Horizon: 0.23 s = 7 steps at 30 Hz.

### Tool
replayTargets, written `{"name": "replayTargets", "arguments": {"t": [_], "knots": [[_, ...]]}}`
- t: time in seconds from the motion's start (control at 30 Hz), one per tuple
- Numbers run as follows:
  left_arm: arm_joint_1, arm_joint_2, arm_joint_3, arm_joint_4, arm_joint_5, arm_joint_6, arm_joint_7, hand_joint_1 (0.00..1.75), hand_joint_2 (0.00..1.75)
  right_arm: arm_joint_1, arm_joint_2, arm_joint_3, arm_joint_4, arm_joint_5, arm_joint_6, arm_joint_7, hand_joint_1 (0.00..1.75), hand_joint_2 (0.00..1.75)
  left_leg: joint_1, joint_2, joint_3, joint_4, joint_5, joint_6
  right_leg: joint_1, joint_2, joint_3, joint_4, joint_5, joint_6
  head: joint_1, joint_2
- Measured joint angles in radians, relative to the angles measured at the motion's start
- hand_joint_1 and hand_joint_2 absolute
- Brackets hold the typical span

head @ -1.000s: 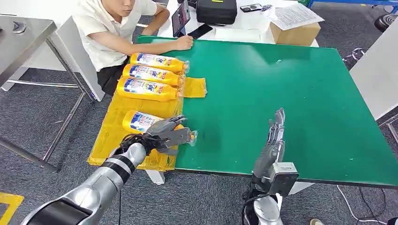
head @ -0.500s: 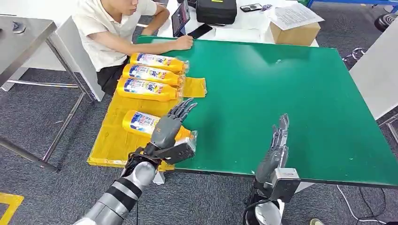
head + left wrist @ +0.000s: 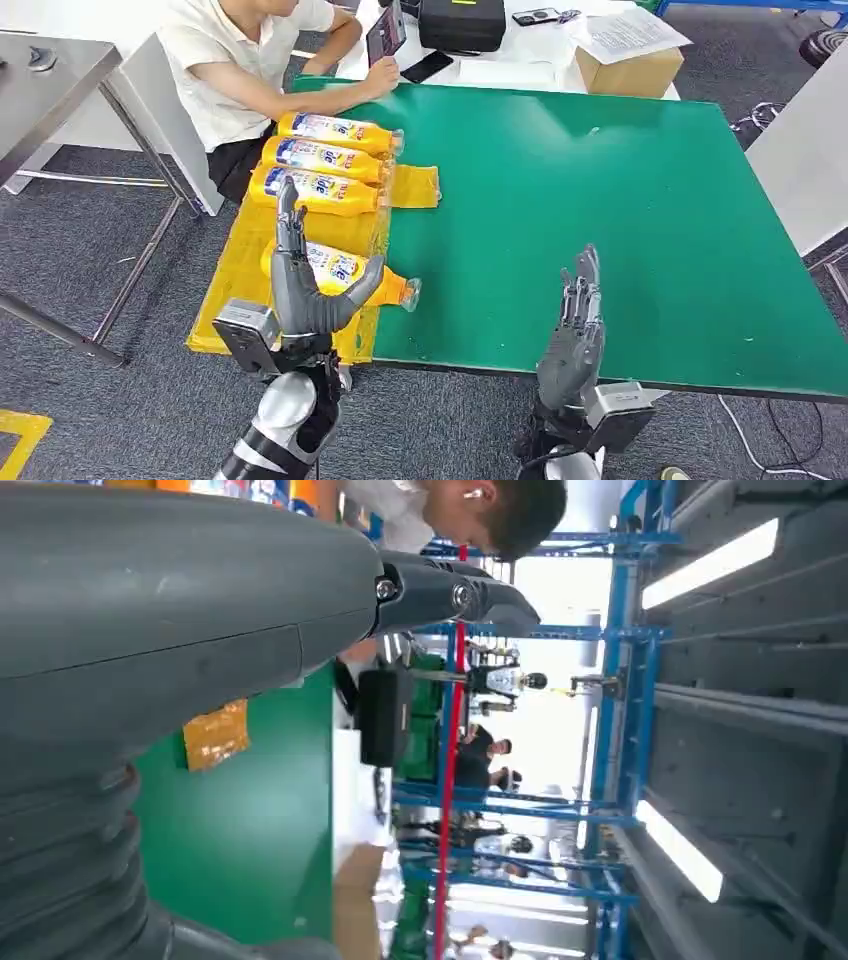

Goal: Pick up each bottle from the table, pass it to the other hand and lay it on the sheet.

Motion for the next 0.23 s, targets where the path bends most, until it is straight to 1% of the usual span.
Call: {"name": "replayTargets", "arguments": {"t": [0.1,0.23], "knots": [[0.008,0.0,-0.017,0.001,0.018,-0.001,0.023,0.0,1.75,0.012,0.0,-0.003,-0.005,-0.011,0.013,0.0,0.0,0.0,0.0,0.001,0.001,0.0,0.0,0.0,0.0,0.0,0.0,0.0,0.0,0.0,0.0,0.0],[0.006,0.0,-0.064,0.071,0.075,-0.047,0.081,0.0,1.75,0.029,0.004,-0.023,0.044,-0.026,-0.077,0.033,0.0,0.0,0.0,0.0,0.001,0.0,0.0,0.0,-0.001,0.0,0.0,0.0,0.0,0.0,0.0,0.0]]}}
